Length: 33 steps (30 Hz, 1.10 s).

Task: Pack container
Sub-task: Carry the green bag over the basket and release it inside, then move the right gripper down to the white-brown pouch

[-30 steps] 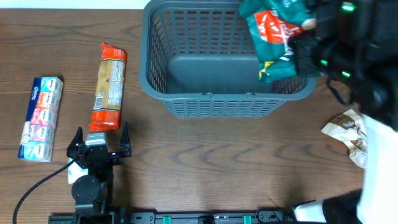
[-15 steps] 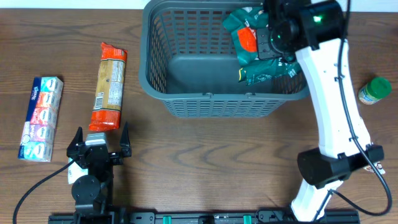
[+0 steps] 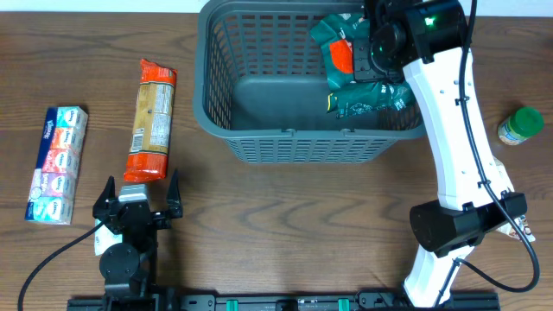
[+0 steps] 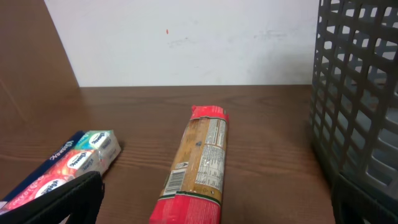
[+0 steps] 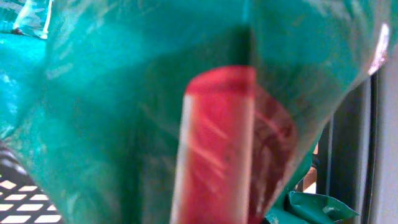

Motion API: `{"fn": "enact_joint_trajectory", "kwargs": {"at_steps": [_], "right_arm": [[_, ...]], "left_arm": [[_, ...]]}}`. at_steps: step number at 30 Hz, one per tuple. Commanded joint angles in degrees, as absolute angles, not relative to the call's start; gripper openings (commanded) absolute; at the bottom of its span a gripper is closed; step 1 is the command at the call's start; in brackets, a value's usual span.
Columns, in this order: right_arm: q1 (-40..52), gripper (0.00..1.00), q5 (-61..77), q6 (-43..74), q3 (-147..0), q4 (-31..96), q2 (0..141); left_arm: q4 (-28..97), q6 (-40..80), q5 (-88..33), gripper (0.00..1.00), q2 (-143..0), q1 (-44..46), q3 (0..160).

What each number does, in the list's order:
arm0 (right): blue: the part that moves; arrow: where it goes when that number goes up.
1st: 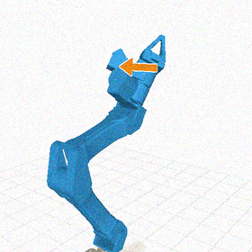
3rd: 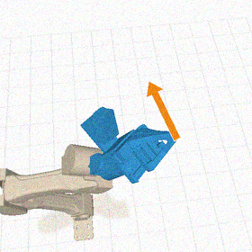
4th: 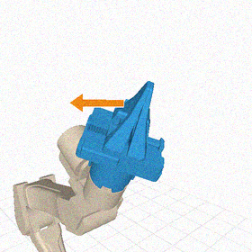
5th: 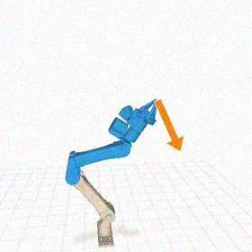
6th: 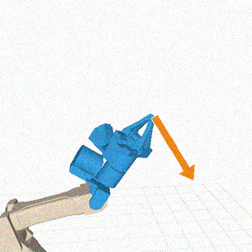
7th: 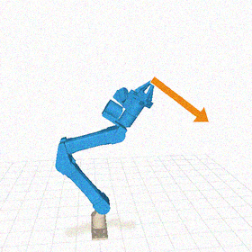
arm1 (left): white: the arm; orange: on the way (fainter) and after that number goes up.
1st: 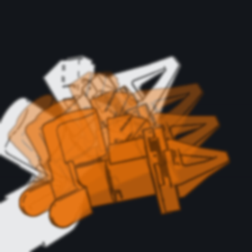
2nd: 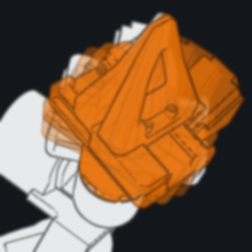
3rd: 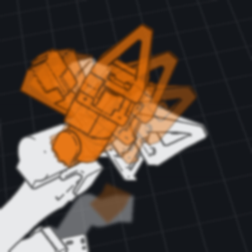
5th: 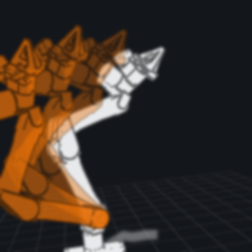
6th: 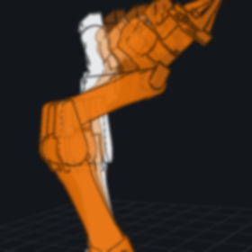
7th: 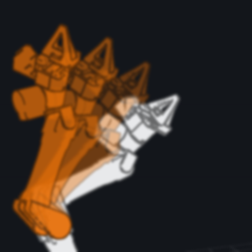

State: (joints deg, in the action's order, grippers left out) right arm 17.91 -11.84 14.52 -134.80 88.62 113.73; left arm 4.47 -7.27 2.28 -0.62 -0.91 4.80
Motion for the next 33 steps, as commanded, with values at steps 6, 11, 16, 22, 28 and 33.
{"fn": "enact_joint_trajectory", "kwargs": {"at_steps": [6, 11, 16, 22, 28, 33], "right_arm": [[18.41, 0.56, -13.91, 14.02, -136.07, 88.73, 112.42], [18.39, 0.73, -13.96, 12.73, -136.07, 89.19, 112.42], [18.39, 0.77, -13.96, 12.80, -136.07, 89.12, 112.40], [17.39, 0.62, -15.11, 12.80, -136.14, 88.03, 111.61], [10.96, 0.67, -19.97, 20.16, -137.58, 90.00, 106.34], [-1.52, 0.97, -19.27, 31.64, -137.80, 93.23, 99.02]], "left_arm": [[4.21, -6.52, 2.33, 0.99, -0.23, -0.67, 4.16], [4.21, -6.52, 2.33, 0.99, -0.23, -0.67, 4.16], [4.21, -6.52, 2.35, 0.99, -0.23, -0.67, 4.16], [4.21, -6.52, 2.33, 0.98, -0.23, -0.67, 4.16], [4.21, -6.52, 2.35, 0.99, -0.23, -0.67, 4.16], [4.21, -6.52, 2.33, 0.99, -0.23, -0.67, 4.16]]}}
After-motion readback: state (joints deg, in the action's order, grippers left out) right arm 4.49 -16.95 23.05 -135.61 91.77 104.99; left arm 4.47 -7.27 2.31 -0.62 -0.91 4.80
